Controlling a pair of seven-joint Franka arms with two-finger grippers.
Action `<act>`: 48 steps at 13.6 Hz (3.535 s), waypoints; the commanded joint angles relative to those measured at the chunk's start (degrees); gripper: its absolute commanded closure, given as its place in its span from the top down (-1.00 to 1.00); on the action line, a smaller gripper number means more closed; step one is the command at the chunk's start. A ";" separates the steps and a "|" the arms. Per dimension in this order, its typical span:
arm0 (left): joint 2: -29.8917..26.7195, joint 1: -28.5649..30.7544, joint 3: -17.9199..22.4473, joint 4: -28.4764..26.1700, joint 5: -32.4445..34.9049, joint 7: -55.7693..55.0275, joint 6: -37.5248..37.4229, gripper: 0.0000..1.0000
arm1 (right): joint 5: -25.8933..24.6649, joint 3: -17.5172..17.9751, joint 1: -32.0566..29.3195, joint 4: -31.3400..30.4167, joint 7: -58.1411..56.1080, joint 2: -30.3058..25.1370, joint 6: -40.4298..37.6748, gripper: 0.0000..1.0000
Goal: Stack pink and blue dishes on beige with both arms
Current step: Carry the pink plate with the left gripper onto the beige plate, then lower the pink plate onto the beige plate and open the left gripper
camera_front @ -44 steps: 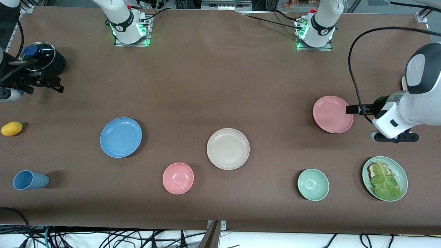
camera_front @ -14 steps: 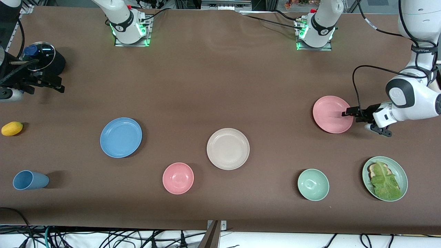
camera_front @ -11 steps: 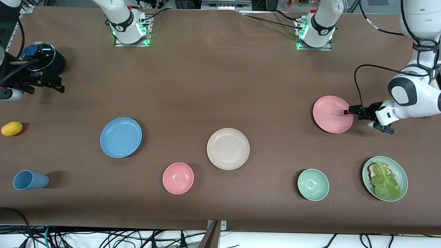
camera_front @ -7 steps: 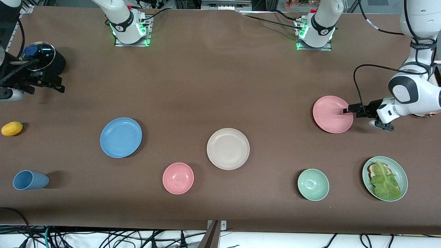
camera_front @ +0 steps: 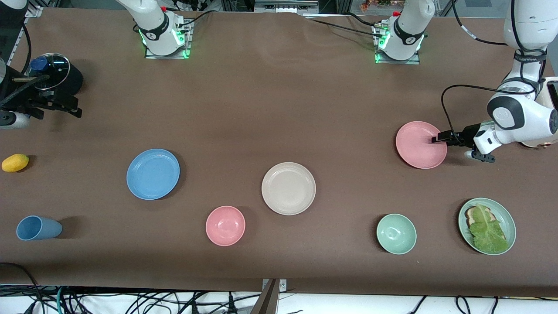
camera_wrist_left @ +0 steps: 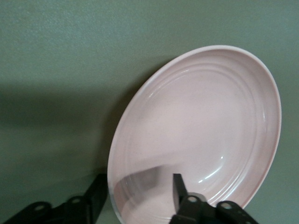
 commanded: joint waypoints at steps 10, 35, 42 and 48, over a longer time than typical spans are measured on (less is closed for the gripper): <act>-0.65 -1.12 0.69 3.94 -0.91 3.10 -3.76 -1.00 | 0.00 0.20 -0.33 0.90 0.55 0.28 -0.88 1.00; 12.78 -32.84 -13.02 33.40 -1.79 -76.95 9.73 -1.00 | 0.00 0.12 -0.50 1.16 0.46 0.28 -0.18 1.00; 17.54 -35.22 -13.02 37.54 -1.79 -82.16 12.66 -1.00 | -0.70 -0.15 -0.85 1.52 0.29 1.25 0.53 1.00; 17.37 -35.14 -12.93 37.28 -0.91 -80.84 12.66 -1.00 | -0.09 -0.06 -1.73 1.51 0.38 1.60 0.44 1.00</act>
